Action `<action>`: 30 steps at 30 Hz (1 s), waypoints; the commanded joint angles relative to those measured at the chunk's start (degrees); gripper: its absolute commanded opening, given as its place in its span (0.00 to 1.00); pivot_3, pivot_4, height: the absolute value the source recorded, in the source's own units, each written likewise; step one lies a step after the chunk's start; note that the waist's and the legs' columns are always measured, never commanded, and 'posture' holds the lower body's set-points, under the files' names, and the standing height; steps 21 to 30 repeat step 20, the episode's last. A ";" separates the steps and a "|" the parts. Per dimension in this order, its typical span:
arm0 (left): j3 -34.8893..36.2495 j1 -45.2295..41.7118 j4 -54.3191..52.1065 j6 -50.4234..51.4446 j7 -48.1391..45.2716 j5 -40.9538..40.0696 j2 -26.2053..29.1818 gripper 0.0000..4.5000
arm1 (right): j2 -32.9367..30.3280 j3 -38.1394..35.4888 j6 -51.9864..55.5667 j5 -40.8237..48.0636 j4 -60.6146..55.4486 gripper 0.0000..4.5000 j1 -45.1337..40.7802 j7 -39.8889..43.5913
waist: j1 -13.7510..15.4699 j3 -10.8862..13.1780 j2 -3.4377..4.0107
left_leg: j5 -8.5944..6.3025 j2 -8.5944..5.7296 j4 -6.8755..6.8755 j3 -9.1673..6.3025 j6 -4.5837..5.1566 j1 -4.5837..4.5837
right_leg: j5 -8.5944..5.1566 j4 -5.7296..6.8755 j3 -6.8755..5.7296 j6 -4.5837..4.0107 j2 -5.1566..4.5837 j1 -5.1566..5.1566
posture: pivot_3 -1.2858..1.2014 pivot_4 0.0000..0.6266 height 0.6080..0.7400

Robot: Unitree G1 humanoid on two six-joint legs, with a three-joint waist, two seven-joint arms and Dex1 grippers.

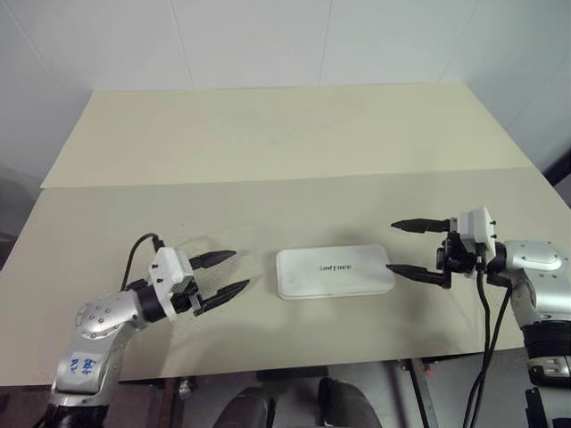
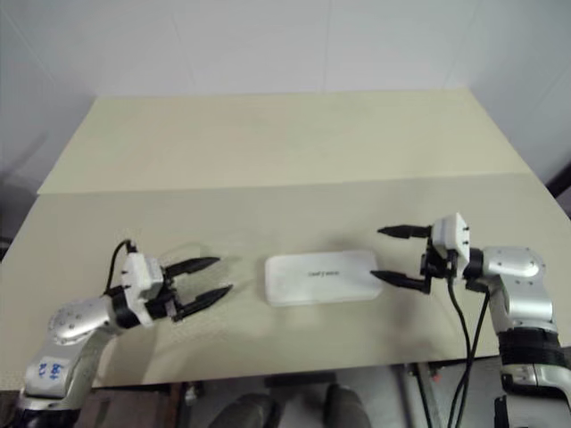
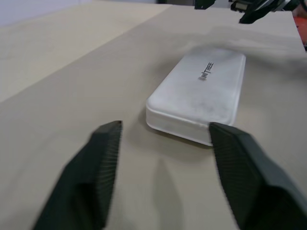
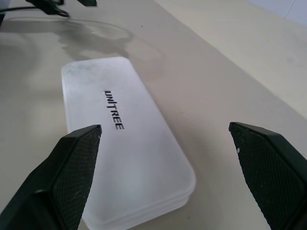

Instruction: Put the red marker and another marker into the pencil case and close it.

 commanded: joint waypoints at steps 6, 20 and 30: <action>4.07 -0.07 -2.40 -0.86 2.85 -2.15 0.54 1.00 | -3.11 -4.44 -3.35 0.52 3.88 1.00 -1.06 0.01 | -0.17 0.01 0.03 | 0.03 0.03 0.02 0.03 -0.05 0.05 | 0.00 0.01 0.04 -0.01 0.03 0.04 | 0.52 0.24 1.00; 2.15 -6.85 1.94 -1.33 3.85 -0.62 1.96 1.00 | -4.80 -10.01 -4.77 1.56 0.34 1.00 7.72 -2.77 | -0.32 0.02 0.05 | 0.02 0.02 -0.06 0.04 -0.04 0.04 | 0.00 -0.01 0.04 -0.01 0.03 -0.02 | 0.52 0.24 1.00; 2.15 -6.85 1.94 -1.33 3.85 -0.62 1.96 1.00 | -4.80 -10.01 -4.77 1.56 0.34 1.00 7.72 -2.77 | -0.32 0.02 0.05 | 0.02 0.02 -0.06 0.04 -0.04 0.04 | 0.00 -0.01 0.04 -0.01 0.03 -0.02 | 0.52 0.24 1.00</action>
